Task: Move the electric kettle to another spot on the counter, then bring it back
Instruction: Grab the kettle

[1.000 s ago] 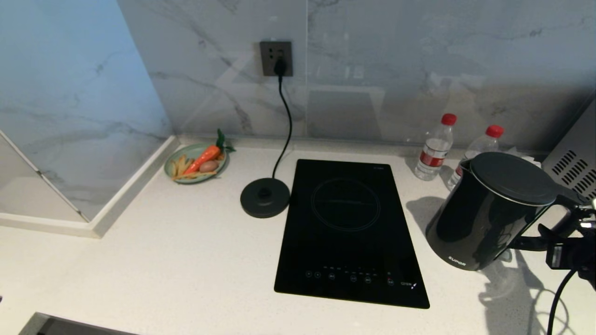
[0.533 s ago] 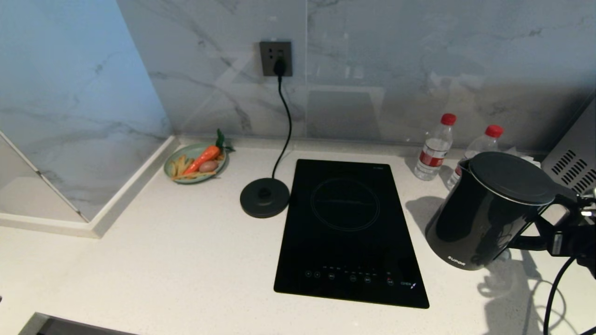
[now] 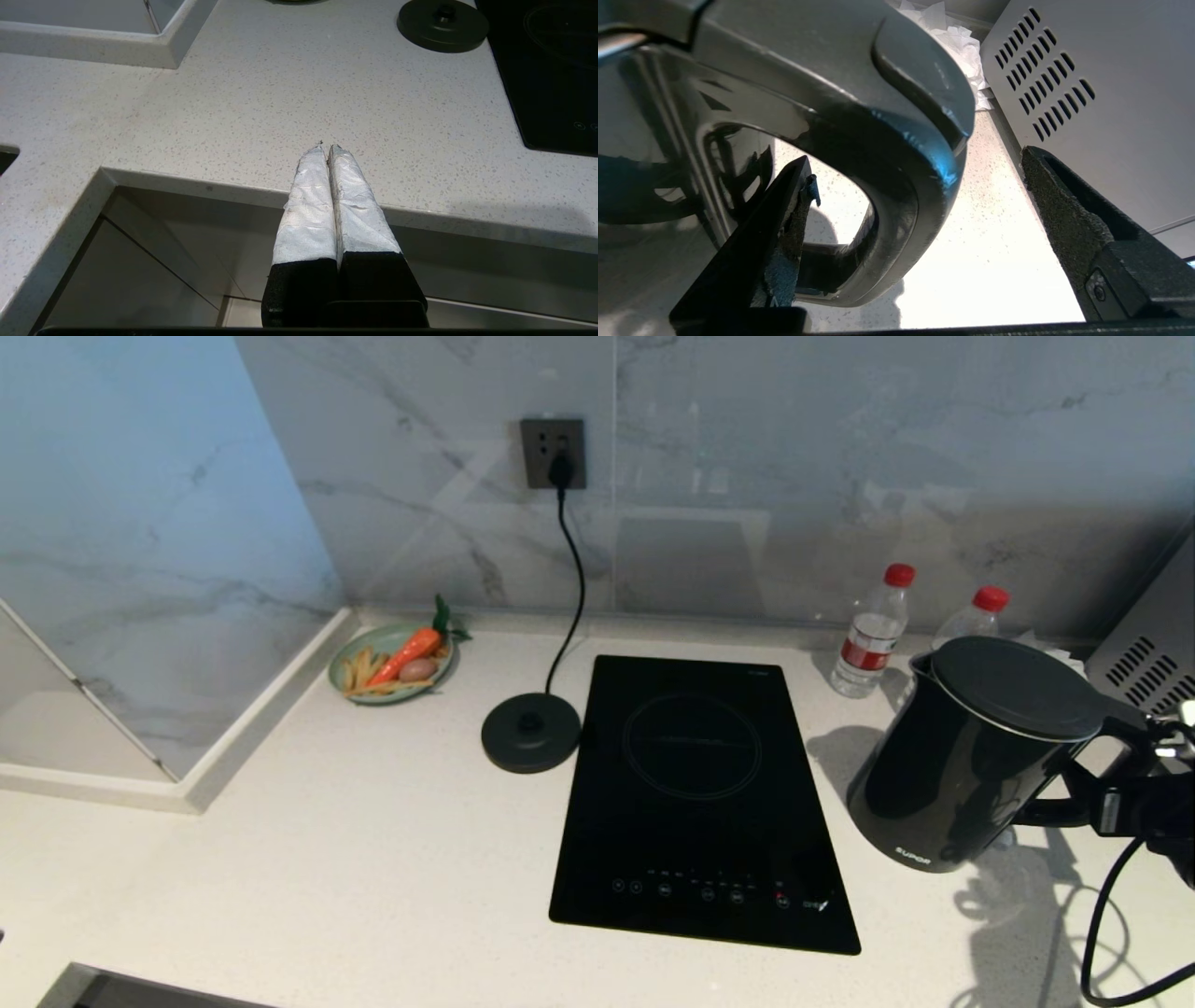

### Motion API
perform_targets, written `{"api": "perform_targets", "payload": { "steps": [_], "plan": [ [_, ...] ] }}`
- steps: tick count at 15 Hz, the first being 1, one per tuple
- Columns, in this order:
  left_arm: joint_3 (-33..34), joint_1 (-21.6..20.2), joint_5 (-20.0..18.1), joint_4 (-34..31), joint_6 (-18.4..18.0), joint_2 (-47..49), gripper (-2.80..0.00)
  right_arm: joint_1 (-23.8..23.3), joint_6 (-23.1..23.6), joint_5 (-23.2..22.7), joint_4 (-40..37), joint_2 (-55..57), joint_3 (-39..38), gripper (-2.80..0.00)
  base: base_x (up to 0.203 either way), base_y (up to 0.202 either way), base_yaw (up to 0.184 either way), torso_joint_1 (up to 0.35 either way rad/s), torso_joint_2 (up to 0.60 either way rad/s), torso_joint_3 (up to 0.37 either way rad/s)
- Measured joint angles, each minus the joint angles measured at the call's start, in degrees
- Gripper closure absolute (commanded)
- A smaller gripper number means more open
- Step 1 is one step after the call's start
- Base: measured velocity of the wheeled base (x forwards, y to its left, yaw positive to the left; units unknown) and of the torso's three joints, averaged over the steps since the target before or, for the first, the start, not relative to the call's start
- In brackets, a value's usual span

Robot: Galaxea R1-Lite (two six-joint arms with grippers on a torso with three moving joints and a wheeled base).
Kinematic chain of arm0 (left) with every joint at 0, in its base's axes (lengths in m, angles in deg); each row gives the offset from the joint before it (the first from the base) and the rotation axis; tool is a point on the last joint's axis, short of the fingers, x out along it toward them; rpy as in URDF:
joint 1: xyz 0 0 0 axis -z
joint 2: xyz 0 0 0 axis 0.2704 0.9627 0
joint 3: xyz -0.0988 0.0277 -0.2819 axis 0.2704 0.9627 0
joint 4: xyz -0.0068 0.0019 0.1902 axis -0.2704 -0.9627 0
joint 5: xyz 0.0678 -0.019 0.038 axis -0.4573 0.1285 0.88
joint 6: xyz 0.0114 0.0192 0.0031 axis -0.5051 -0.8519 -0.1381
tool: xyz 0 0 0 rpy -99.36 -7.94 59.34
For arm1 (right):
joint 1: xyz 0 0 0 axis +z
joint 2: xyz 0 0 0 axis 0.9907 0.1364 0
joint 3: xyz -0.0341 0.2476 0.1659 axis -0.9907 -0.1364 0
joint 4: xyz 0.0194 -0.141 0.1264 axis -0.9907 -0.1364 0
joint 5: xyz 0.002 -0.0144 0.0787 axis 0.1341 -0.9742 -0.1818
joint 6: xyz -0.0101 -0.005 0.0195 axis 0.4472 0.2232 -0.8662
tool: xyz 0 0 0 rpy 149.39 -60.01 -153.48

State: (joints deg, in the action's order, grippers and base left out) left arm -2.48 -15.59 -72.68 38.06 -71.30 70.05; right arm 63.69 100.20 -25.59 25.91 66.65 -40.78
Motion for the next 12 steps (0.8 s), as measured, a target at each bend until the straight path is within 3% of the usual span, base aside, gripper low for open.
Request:
{"api": "perform_targets", "payload": {
  "steps": [12],
  "plan": [
    [0.0, 0.0, 0.0, 0.0, 0.0, 0.0, 0.00, 0.6, 0.5, -0.1, 0.0, 4.6, 5.1, -2.80, 0.000, 0.000, 0.000, 0.000, 0.00, 0.000]
  ]
}}
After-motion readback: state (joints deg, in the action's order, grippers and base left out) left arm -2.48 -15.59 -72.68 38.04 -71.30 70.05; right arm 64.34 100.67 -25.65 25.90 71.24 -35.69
